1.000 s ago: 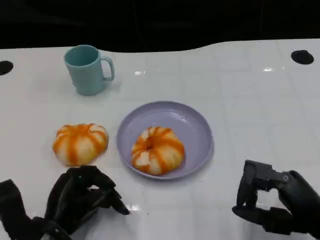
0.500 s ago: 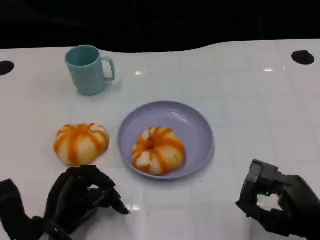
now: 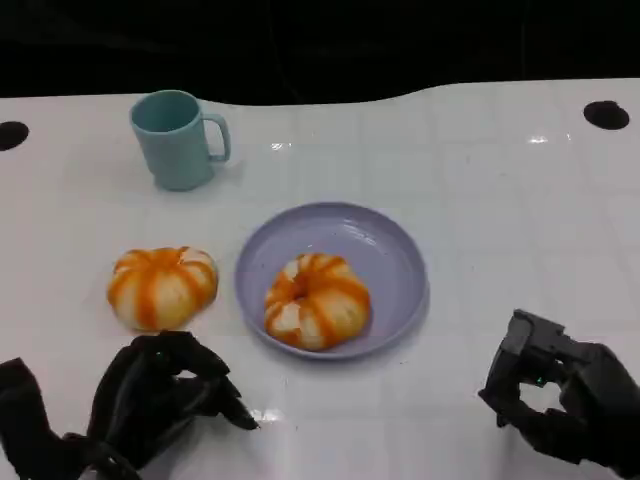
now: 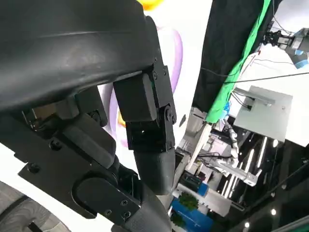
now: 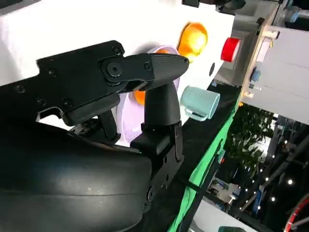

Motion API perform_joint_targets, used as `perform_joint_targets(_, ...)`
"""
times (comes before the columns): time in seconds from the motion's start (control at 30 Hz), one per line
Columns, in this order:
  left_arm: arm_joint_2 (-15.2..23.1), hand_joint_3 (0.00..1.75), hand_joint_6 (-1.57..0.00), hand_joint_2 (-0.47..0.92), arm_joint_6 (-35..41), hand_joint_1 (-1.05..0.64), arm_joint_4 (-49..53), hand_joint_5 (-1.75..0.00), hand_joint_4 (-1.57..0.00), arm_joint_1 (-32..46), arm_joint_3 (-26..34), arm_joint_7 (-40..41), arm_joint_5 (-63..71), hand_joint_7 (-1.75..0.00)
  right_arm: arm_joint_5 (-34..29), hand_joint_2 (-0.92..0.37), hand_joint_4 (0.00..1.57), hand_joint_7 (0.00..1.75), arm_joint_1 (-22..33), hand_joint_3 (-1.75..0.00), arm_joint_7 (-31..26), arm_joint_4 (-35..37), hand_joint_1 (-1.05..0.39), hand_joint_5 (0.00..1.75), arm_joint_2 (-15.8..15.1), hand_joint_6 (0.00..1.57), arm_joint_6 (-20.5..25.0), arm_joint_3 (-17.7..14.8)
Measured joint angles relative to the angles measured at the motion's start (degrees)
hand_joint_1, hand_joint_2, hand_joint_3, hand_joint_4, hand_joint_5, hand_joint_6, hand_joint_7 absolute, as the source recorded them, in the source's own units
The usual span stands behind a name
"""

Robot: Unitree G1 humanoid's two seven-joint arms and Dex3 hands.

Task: Grasp the bread from the table and place it into the plate.

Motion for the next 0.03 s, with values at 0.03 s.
perform_joint_targets(0.03,0.0,0.00,-1.57,0.61,0.0,-1.05,0.0,-0.59,-1.57,0.0,0.0,0.0,0.0,-0.36,0.0,-0.92,0.78,1.75,0.0,-0.32,0.0,0.0,-0.46,1.75,0.0,0.55,0.0,0.0)
